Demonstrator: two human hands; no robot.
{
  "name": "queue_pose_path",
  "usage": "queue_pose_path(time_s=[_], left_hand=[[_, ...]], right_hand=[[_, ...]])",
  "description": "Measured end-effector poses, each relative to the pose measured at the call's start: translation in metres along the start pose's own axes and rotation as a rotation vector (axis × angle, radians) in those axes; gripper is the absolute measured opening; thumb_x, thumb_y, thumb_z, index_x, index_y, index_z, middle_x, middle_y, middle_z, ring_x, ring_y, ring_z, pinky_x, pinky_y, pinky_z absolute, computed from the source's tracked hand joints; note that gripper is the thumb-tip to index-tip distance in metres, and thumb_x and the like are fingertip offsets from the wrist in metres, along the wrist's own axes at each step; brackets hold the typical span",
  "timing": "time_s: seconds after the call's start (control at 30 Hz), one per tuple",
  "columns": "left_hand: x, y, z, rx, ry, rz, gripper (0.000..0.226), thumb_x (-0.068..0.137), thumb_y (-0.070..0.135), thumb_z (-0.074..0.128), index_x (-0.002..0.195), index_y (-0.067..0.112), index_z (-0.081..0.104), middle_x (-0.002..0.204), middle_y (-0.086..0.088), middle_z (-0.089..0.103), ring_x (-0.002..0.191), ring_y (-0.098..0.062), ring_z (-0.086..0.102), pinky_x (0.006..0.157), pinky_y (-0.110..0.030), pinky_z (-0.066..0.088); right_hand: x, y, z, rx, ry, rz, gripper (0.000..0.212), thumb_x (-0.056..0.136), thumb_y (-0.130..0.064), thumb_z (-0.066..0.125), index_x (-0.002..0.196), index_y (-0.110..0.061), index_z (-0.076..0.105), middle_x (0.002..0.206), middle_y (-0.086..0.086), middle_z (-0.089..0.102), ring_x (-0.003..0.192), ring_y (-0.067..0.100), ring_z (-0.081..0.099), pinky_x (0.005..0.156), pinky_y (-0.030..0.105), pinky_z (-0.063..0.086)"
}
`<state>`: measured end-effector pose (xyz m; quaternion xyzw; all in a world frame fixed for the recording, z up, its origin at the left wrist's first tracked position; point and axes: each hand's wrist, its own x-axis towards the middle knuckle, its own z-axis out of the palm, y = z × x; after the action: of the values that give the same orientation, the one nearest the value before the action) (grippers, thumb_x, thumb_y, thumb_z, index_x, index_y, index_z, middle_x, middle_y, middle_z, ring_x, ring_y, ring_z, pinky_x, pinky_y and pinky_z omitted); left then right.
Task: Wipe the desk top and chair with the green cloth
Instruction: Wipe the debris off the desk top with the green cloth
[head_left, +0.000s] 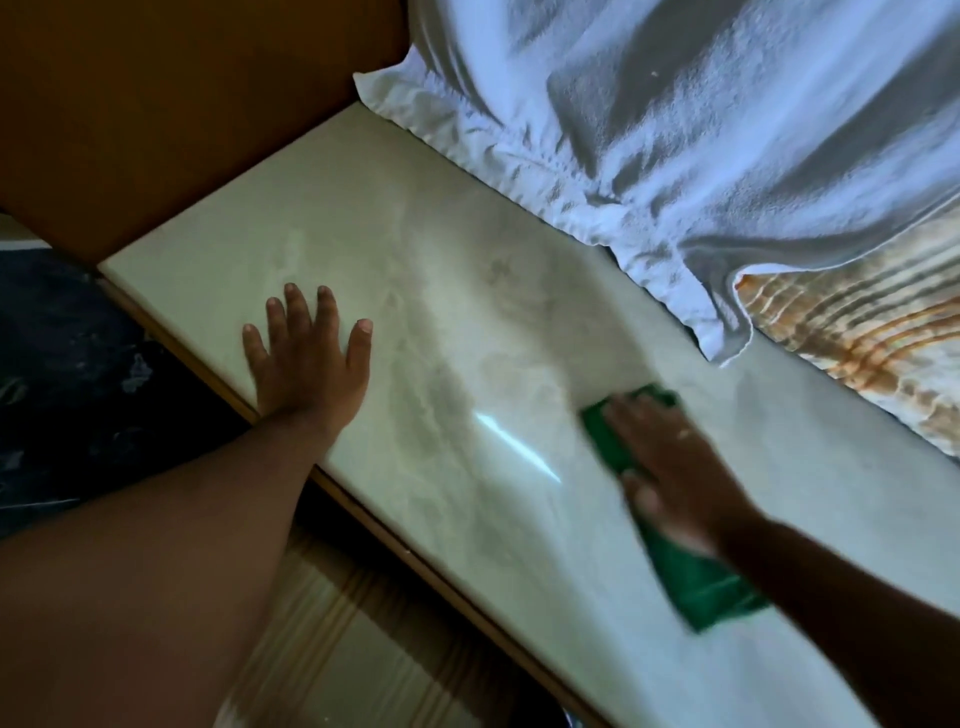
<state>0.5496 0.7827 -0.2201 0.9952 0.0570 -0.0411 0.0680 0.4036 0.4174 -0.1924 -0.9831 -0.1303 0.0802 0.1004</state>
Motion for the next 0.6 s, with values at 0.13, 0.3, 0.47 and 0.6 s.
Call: queue_pose_path(time_s=[0.13,0.3,0.47,0.6], left_hand=[[0.002,-0.002,0.005,0.0,0.024,-0.004,0.076,0.097,0.064,0.008,0.16,0.021,0.016,0.169,-0.015,0.009,0.155,-0.033,0.007,0.122,-0.055,0.001],[0.003,0.0,0.007,0.071,0.023,-0.009,0.075,0.098,0.062,0.007,0.16,0.02,0.014,0.169,-0.015,0.01,0.155,-0.035,0.008,0.122,-0.057,0.003],[-0.045,0.035,-0.006,0.062,0.016,0.057,0.072,0.103,0.055,0.021,0.159,0.01,0.02,0.166,-0.019,0.018,0.153,-0.041,0.013,0.121,-0.059,0.009],[-0.127,0.105,-0.021,-0.112,0.0,0.684,0.069,0.093,0.05,0.04,0.137,0.001,0.057,0.145,-0.026,0.052,0.138,-0.048,0.043,0.113,-0.057,0.033]], right_hand=[[0.025,0.07,-0.025,-0.01,0.074,0.338,0.075,0.082,-0.041,0.035,0.145,-0.001,0.042,0.152,0.024,0.038,0.14,0.046,0.033,0.115,0.054,0.026],[-0.03,-0.011,0.015,-0.04,0.072,-0.1,0.066,0.091,-0.04,0.042,0.148,-0.007,0.04,0.152,0.02,0.04,0.141,0.044,0.032,0.117,0.059,0.018],[-0.111,-0.06,0.034,0.036,-0.132,-0.364,0.061,0.101,-0.053,0.026,0.155,-0.026,0.022,0.164,0.003,0.017,0.151,0.026,0.005,0.119,0.056,0.003],[-0.146,-0.041,0.013,0.168,0.022,-0.061,0.063,0.095,-0.054,0.04,0.145,-0.016,0.045,0.151,0.013,0.044,0.136,0.034,0.043,0.11,0.053,0.035]])
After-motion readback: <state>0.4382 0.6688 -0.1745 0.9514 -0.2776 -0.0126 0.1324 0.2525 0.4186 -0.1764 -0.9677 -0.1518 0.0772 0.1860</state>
